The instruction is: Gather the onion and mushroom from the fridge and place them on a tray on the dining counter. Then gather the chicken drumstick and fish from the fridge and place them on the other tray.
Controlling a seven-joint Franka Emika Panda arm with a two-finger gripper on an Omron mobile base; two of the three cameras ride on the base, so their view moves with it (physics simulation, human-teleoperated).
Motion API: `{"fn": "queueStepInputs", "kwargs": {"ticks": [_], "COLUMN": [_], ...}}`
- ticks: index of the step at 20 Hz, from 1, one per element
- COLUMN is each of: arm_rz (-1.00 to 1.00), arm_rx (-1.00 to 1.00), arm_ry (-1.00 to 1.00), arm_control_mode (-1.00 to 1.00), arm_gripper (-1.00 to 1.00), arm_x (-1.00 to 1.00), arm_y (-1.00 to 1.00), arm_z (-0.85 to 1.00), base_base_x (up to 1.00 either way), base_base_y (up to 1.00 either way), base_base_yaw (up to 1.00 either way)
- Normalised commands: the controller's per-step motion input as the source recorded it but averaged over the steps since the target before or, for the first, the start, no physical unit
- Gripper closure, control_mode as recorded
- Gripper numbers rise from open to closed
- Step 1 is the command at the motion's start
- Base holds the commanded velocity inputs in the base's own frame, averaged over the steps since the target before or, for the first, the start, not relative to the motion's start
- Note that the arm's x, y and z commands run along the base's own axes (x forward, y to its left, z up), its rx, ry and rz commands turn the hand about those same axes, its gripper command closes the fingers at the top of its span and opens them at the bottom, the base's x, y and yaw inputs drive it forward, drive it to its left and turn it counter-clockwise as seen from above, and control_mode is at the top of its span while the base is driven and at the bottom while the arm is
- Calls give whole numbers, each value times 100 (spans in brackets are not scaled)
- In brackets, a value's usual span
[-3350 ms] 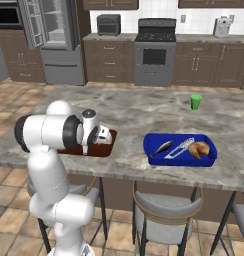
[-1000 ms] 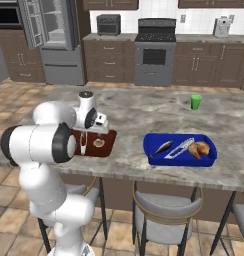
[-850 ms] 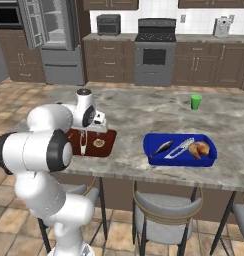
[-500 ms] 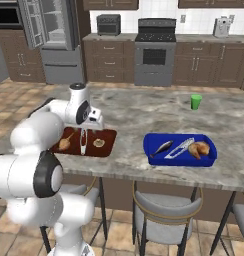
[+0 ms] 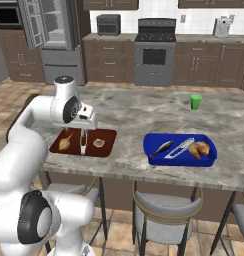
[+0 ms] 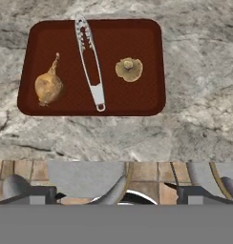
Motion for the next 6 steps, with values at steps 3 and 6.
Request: {"fn": "queueStepInputs", "kwargs": {"ticks": [3, 6], "arm_rz": [-2, -3], "arm_rx": [-1, -3], "arm_ry": [-2, -6], "arm_control_mode": [-100, -100], "arm_gripper": [-100, -100], "arm_x": [-79, -76], "arm_y": [1, 9], "arm_z": [54, 55], "base_base_x": [0, 0], "base_base_y": [0, 0], "base_base_yaw": [0, 0]}}
